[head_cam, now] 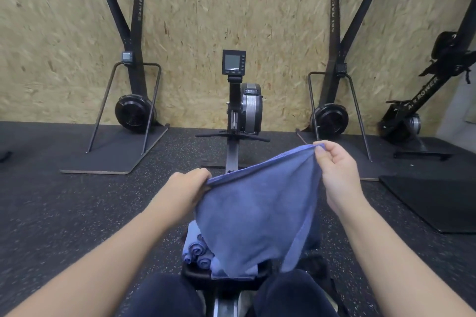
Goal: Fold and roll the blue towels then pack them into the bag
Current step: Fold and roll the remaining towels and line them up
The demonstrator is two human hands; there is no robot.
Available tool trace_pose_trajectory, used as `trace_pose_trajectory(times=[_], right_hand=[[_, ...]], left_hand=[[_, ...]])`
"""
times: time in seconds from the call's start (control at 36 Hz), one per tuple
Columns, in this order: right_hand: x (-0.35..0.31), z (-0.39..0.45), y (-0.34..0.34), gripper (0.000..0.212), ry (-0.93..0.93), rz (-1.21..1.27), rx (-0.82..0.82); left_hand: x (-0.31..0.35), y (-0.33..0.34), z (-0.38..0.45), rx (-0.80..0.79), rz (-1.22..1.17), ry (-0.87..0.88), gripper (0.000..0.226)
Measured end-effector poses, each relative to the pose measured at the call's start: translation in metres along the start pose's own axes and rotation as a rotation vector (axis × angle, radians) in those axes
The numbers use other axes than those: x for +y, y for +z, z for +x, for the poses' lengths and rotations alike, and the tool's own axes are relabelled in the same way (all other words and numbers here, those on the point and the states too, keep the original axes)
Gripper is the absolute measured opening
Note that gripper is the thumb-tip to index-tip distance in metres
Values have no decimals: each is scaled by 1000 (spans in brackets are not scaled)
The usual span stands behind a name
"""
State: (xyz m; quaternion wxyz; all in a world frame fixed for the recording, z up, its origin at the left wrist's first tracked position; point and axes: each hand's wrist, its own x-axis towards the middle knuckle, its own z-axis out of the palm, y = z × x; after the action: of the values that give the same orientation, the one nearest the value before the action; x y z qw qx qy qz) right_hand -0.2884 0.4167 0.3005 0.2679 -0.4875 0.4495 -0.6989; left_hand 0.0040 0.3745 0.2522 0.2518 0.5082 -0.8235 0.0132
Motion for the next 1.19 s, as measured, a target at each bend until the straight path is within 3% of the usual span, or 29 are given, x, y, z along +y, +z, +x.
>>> trace_pose_trajectory(times=[0.19, 0.31, 0.39, 0.58, 0.83, 1.08, 1.19], right_hand=[[32, -2, -22, 20, 108, -120, 16], [41, -9, -31, 16, 70, -280, -2], [40, -11, -32, 12, 25, -336, -4], [31, -11, -26, 16, -5, -502, -29], [21, -17, -18, 9, 37, -630, -117], [22, -22, -7, 8, -172, -773, 21], [22, -24, -3, 7, -139, -692, 87]], left_hand=[[-9, 2, -3, 99, 174, 48, 21], [0, -5, -2, 213, 183, 44, 14], [-2, -6, -2, 249, 218, 60, 26], [3, -15, 1, 185, 329, -133, 19], [10, -23, 5, 229, 207, -221, 20], [9, -19, -1, 275, 96, -166, 23], [10, -20, -5, 374, 106, -203, 10]])
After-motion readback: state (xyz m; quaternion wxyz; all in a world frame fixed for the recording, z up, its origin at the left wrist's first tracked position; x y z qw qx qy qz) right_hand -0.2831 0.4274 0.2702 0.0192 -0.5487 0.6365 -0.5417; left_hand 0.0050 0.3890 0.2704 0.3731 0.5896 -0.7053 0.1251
